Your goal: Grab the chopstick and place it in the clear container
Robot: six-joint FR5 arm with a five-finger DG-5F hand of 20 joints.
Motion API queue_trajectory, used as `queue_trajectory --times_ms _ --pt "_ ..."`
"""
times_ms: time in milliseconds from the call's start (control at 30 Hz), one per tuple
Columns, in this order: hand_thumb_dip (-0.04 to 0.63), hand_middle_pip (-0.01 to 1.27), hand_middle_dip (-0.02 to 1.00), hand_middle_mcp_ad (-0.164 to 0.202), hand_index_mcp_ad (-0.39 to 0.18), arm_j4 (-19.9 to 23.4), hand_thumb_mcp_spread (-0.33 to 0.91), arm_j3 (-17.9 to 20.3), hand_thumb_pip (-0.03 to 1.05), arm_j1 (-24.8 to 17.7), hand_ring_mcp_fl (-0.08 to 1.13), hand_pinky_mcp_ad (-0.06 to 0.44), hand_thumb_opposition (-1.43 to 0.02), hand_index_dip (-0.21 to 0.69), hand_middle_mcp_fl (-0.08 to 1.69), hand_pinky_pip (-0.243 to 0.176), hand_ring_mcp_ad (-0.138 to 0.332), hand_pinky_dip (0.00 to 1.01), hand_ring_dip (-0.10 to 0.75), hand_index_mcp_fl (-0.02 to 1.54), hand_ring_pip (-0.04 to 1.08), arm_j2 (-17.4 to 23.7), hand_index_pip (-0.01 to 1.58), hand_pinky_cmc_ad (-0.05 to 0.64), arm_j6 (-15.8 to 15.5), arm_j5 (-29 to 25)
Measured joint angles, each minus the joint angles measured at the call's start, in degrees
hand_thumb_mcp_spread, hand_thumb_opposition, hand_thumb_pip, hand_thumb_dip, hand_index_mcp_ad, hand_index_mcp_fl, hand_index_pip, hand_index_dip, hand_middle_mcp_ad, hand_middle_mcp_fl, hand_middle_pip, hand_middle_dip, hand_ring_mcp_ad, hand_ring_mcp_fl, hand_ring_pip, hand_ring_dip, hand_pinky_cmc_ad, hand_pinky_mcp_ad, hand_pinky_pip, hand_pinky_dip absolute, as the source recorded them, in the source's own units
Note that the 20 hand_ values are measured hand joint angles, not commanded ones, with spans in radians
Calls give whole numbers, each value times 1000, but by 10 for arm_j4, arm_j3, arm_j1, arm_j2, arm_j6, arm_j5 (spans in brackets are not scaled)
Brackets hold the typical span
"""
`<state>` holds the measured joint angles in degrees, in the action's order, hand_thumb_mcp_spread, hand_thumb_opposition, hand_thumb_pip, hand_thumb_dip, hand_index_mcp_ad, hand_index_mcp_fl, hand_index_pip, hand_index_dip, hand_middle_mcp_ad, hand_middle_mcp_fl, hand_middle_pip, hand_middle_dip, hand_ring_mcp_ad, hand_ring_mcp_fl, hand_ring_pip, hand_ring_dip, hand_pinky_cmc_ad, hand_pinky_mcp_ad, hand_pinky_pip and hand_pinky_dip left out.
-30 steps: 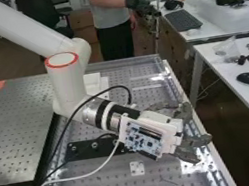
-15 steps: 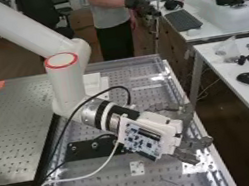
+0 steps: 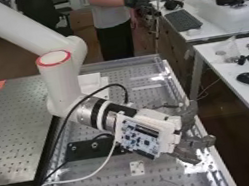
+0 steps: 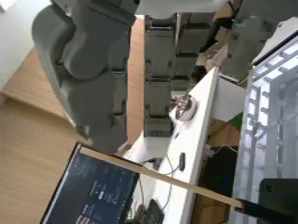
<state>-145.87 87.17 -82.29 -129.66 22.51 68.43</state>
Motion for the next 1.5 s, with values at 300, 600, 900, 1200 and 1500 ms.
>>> queue_trajectory --times_ms 300,600,900,1200,1500 --pt "311 143 740 0 -272 -6 517 -3 661 -5 182 326 -866 276 1005 -30 -10 176 431 815 89 -5 499 393 15 18" --pt "311 126 740 0 -269 -3 469 -1 702 -9 133 326 -829 260 925 -65 -9 180 429 759 87 -4 450 394 15 19" --pt "311 131 740 -2 -267 -9 469 -2 670 -10 166 328 -822 260 974 -77 -5 176 429 820 87 -6 483 391 16 14" --pt "311 127 737 -2 -264 -21 443 -3 658 -6 166 326 -822 250 831 -91 -9 188 429 679 87 -5 482 398 15 27" --pt "307 126 728 0 -215 -21 346 4 737 0 89 325 -759 250 724 -124 2 257 429 506 89 2 415 410 4 33"
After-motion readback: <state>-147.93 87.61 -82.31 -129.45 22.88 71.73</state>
